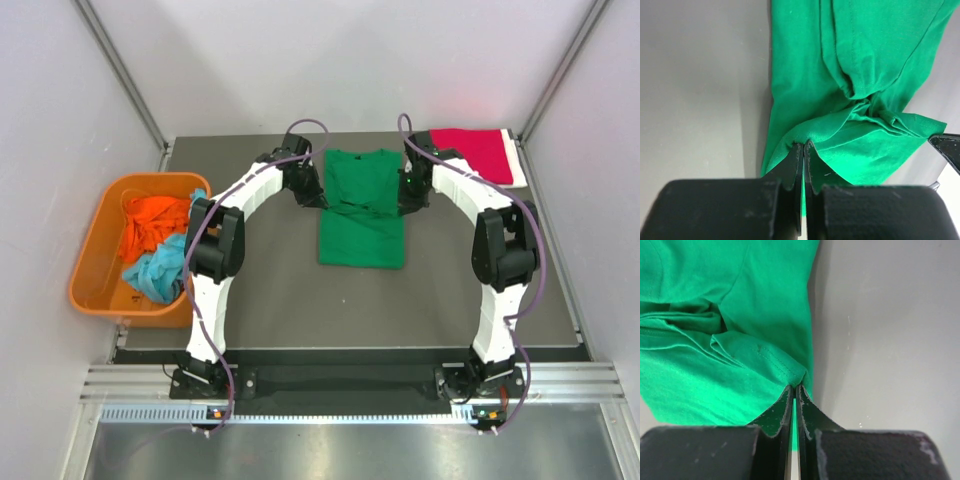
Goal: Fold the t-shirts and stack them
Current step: Fold the tshirt
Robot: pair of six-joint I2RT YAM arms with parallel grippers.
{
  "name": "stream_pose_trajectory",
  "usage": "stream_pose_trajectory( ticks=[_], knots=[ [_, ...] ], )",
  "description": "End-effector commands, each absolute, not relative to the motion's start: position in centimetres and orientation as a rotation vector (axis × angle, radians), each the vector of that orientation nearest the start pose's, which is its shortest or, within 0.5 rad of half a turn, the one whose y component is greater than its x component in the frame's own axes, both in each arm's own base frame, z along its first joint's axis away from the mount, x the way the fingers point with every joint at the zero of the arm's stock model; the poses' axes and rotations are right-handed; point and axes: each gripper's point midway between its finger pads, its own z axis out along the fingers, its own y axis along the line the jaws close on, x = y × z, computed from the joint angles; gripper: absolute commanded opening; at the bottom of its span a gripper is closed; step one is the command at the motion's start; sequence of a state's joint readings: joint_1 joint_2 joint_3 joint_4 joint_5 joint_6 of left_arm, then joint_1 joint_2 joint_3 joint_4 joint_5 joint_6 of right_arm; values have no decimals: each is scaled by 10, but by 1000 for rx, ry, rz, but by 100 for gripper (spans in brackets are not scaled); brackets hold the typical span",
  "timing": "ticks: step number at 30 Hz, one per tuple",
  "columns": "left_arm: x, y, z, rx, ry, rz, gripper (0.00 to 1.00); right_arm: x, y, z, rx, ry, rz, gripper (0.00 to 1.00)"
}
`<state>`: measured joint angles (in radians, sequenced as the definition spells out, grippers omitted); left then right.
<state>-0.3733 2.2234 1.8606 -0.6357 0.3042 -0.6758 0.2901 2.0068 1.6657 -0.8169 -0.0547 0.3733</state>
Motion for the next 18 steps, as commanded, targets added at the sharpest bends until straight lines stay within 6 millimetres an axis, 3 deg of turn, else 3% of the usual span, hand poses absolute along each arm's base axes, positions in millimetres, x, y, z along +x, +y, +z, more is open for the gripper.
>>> stream_pose_trajectory(
  ticks=[1, 9, 18],
  knots=[
    [490, -268, 109, -264, 2565, -791, 0, 441, 146, 105, 98, 2686, 283, 0],
    [495, -266, 115, -266, 2532, -773, 0, 450, 143, 105, 110, 2666, 324, 0],
    [515, -260, 95, -285, 2524, -754, 0, 474, 151, 89, 74, 2653, 377, 1]
  ],
)
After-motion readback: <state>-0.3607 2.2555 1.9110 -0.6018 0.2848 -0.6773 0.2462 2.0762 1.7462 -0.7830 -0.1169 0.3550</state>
